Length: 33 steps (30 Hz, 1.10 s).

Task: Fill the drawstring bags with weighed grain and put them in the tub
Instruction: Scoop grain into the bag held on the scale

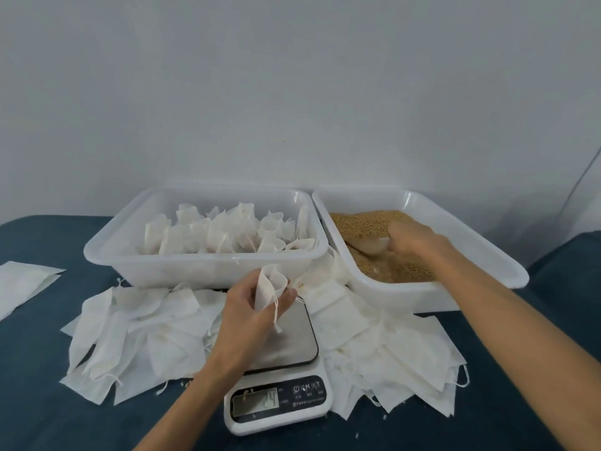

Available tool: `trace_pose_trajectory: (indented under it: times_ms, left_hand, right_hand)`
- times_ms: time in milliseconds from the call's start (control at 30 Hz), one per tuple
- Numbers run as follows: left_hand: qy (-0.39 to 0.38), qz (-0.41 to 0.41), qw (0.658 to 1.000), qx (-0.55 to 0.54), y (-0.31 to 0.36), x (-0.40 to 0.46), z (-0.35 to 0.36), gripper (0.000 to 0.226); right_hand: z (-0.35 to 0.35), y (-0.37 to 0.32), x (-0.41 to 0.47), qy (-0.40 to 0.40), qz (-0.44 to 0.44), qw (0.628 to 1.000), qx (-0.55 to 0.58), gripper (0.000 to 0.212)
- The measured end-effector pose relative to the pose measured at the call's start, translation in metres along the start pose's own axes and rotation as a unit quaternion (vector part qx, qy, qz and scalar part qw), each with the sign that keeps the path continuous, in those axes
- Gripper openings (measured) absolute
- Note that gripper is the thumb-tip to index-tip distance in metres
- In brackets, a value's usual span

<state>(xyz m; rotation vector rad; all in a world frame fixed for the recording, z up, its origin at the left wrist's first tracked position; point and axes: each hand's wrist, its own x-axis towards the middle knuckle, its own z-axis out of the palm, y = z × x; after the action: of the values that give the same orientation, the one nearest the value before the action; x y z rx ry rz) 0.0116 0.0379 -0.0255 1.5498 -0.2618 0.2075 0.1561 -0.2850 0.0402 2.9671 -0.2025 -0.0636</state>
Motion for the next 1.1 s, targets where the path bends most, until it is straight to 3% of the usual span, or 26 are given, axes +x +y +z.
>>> trace_pose_trajectory:
  times_ms: [233,400,667,833,1000,1100]
  left_hand:
    - [0.024,0.013,1.0,-0.006,-0.007,0.01,-0.008,0.011]
    - [0.029,0.009,0.999,-0.019,-0.006,0.011,-0.009,0.02]
    - [0.014,0.013,1.0,-0.002,-0.008,0.008,-0.006,0.018]
    - [0.014,0.014,1.0,0.004,-0.01,0.007,-0.004,0.02]
    - [0.01,0.0,1.0,-0.014,-0.008,0.007,-0.002,0.028]
    - [0.011,-0.005,1.0,-0.02,-0.006,0.007,-0.004,0.031]
  right_hand:
    - [-0.001,-0.046,0.042,0.031,0.009,0.995,0.092,0.023]
    - [0.001,-0.026,0.035,0.034,0.026,0.988,0.149,0.011]
    - [0.0,0.006,0.003,0.074,0.016,0.951,0.3,0.024]
    - [-0.001,0.011,-0.016,0.075,-0.008,0.952,0.296,0.024]
    - [-0.031,0.009,-0.032,0.058,-0.114,0.949,0.287,0.009]
    - [-0.053,-0.006,-0.044,0.032,-0.203,0.923,0.326,0.01]
